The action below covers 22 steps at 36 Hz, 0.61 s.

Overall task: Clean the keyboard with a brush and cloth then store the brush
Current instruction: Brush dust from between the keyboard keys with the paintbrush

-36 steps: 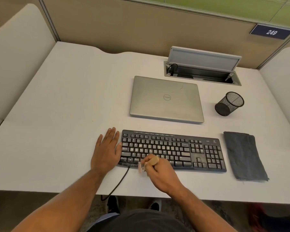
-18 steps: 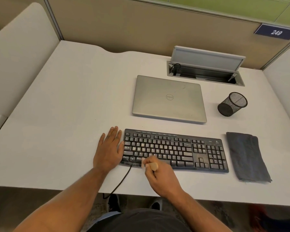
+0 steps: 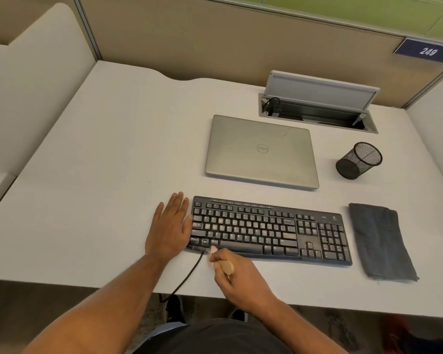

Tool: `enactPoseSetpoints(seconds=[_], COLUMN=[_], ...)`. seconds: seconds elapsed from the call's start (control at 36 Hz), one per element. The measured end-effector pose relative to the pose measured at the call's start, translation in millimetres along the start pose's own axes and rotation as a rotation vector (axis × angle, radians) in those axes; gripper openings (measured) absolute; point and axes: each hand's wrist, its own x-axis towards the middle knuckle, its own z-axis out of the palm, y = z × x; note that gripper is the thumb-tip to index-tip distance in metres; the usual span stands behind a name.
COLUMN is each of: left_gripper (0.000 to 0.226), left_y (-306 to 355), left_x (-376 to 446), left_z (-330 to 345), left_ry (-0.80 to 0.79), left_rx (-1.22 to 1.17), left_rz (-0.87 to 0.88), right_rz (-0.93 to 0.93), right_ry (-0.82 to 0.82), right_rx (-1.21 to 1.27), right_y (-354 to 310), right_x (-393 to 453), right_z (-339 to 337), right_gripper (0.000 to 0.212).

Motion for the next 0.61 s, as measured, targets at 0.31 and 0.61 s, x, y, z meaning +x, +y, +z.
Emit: enactPoseSetpoints(seconds=[0.31,0.61], left_gripper=[0.069,0.067], left_y=[0.2,-1.2], left_x=[0.0,-0.6], left_z=[-0.5,0.1], left_ry=[0.0,0.007], left_rx=[0.01,0.009], left_rz=[-0.002,0.008], right_rz=[0.014,0.042], right_ry=[0.164,0.133], right_rx=[0.021,0.096], right_y=[5.1,-9.9], right_x=[-2.6,15.5], right_z=[0.9,-8.0], right_gripper=[0.026,0.021])
